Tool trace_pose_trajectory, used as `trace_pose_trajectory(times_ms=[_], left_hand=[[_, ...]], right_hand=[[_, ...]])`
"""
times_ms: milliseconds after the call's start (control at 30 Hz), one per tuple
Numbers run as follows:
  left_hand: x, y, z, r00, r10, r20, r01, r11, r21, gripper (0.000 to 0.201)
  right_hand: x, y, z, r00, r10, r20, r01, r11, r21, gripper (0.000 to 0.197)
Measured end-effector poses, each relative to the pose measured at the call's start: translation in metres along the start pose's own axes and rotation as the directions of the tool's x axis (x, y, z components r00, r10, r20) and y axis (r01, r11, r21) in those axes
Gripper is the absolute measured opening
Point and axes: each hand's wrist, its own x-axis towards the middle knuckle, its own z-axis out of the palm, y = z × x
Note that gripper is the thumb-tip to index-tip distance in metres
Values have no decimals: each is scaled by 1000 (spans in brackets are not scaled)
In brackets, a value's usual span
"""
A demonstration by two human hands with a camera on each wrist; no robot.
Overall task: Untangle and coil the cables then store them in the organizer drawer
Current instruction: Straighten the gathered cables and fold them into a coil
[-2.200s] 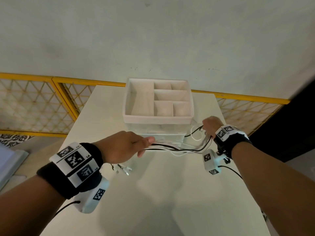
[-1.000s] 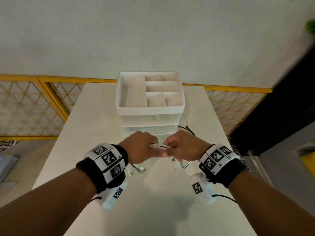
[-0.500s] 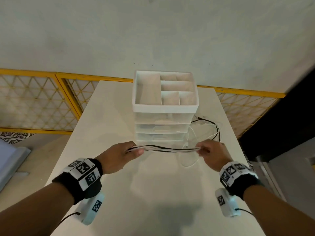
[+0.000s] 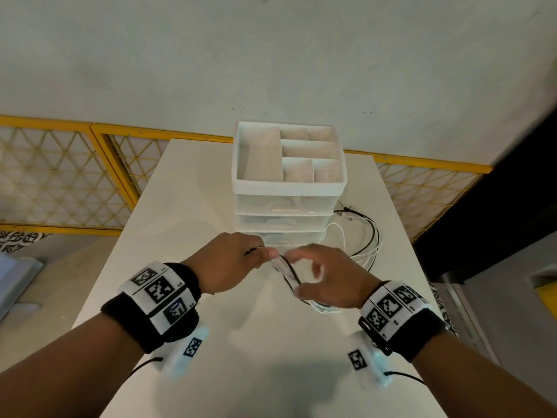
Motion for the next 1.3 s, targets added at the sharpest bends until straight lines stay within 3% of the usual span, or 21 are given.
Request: trace_pose_trajectory(times_ms=[100,200,300,400,500,567,633,767,867,1033,1133,1200,1300], left_hand=[[3,14,-2,998,62,-13,-63,994,-92,40],[0,7,-8,998,60,4,-55,942,-331,43],[-10,-3,-3,998,70,-6,-64,881,-469,45],[-14,-5,3,998,56,-20,-57,813,-579,39],[-14,4,-1,994,107,-4,-97,885,-456,34],[-14,13,-8,988,155,-4,-141,892,-430,22],[-15,18,-16,990,141,-25,-129,806,-578,26],[-15,22,-19,999,-33,-15,1,438,-899,67],[-10,31,-12,985,-169,19,75,331,-941,72],[-3,39,-14,970,-241,36,117,330,-937,56],[-3,40,-21,967,-237,96,171,320,-932,63],[-2,41,-23,969,-224,104,182,364,-913,66],[1,42,-19,965,-250,74,177,418,-891,51]], right_hand=[[9,-37,3,993,-102,-60,110,981,160,31],[15,-42,-5,979,7,-205,79,910,406,18],[11,-38,-16,965,93,-244,77,792,605,20],[5,-37,-22,977,64,-202,56,841,538,24],[0,-43,-25,995,-4,-104,54,872,487,29],[-2,-47,-24,986,-67,-154,133,870,475,25],[-2,-47,-23,962,-81,-263,201,859,472,23],[0,-40,-24,921,-48,-388,257,822,508,20],[1,-42,-23,926,-101,-363,257,873,415,18],[5,-46,-21,924,-175,-339,301,880,368,22],[6,-46,-19,899,-224,-377,352,881,317,25],[8,-45,-15,872,-230,-433,374,884,282,25],[12,-45,-9,851,-266,-453,389,899,203,24]])
